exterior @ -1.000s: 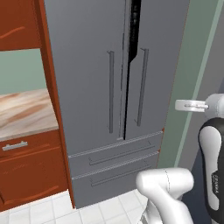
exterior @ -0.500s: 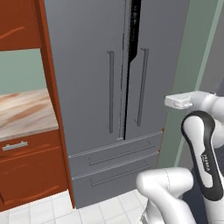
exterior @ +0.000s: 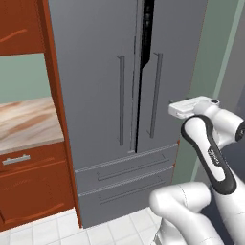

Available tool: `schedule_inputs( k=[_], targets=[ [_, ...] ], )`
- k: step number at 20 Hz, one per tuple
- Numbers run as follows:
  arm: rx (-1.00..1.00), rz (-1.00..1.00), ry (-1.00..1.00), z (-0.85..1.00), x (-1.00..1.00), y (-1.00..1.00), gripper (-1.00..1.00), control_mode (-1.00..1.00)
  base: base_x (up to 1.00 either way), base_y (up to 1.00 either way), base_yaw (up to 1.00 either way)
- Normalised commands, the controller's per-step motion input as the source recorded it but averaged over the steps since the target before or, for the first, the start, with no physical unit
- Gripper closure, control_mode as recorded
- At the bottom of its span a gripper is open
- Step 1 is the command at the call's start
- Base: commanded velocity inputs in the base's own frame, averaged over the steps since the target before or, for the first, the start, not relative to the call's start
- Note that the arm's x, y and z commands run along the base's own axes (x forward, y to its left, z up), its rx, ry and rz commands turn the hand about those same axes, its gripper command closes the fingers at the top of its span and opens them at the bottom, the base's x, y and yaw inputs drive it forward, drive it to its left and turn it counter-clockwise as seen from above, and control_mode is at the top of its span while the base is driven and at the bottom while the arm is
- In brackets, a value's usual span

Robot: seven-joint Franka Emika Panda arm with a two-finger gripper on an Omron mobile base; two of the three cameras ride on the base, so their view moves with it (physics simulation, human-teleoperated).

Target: Place one of the steaks on the plate and the other in the bowl. Then place the bowl in the fridge.

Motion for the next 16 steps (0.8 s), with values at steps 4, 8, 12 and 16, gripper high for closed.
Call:
schedule_inputs(
  k=[4,8,12,16],
  targets=[
    [0.0,0.0,0.0,0.0,0.27,0.0,-1.0,-1.0,0.0,0.0,0.0],
    [0.03,0.0,0.09,0.09,0.2,-0.03,-1.0,-1.0,0.0,0.0,0.0],
    [0.06,0.0,0.03,0.03,0.2,-0.15,-1.0,-1.0,0.0,0.0,0.0],
    [0.01,0.0,0.0,0.0,0.41,-0.14,-1.0,-1.0,0.0,0.0,0.0]
  ],
)
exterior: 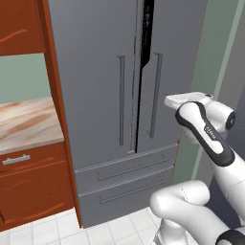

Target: Place one of the steaks on the plate and the other in the bowl. Then place the bowl in the fridge.

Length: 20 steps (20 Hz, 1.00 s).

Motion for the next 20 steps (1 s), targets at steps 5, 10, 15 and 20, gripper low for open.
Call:
schedule_inputs(
  k=[5,10,15,20],
  targets=[
    [0.0,0.0,0.0,0.0,0.56,0.0,-1.0,-1.0,0.0,0.0,0.0],
    [0.0,0.0,0.0,-0.07,0.63,0.0,-1.0,-1.0,0.0,0.0,0.0],
    [0.0,0.0,-0.01,-0.18,0.62,-0.08,-1.0,-1.0,0.0,0.0,0.0],
    [0.0,0.0,-0.01,-0.22,0.66,-0.03,-1.0,-1.0,0.0,0.0,0.0]
  ],
)
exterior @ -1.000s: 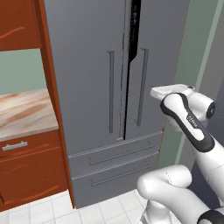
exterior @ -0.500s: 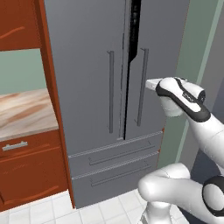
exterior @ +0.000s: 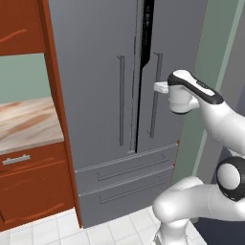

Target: Place one of the steaks on the plate and the other in the bowl. Then place the bowl in the fridge.

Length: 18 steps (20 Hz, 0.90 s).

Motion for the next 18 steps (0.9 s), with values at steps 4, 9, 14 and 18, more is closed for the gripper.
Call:
schedule_inputs(
  k=[4,9,14,18],
  targets=[
    [0.0,0.0,0.0,-0.18,0.67,0.0,-1.0,-1.0,0.0,0.0,0.0],
    [0.0,0.0,0.0,-0.13,0.61,-0.04,-1.0,-1.0,0.0,0.0,0.0],
    [0.0,0.0,0.0,-0.04,0.5,-0.2,-1.0,-1.0,0.0,0.0,0.0],
    [0.0,0.0,0.0,-0.04,0.5,-0.22,1.0,-1.0,0.0,0.0,0.0]
  ],
)
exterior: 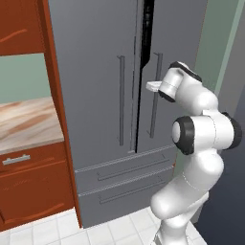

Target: Place one of the steaks on the plate and the other in the bowl. Then place the bowl in the fridge.

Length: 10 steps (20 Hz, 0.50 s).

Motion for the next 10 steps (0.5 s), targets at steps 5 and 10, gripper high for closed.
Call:
schedule_inputs(
  k=[5,10],
  targets=[
    [0.0,0.0,0.0,-0.01,0.59,-0.03,1.0,-1.0,0.0,0.0,0.0],
    [0.0,-0.02,0.02,0.0,0.41,-0.04,1.0,-1.0,0.0,0.0,0.0]
  ],
)
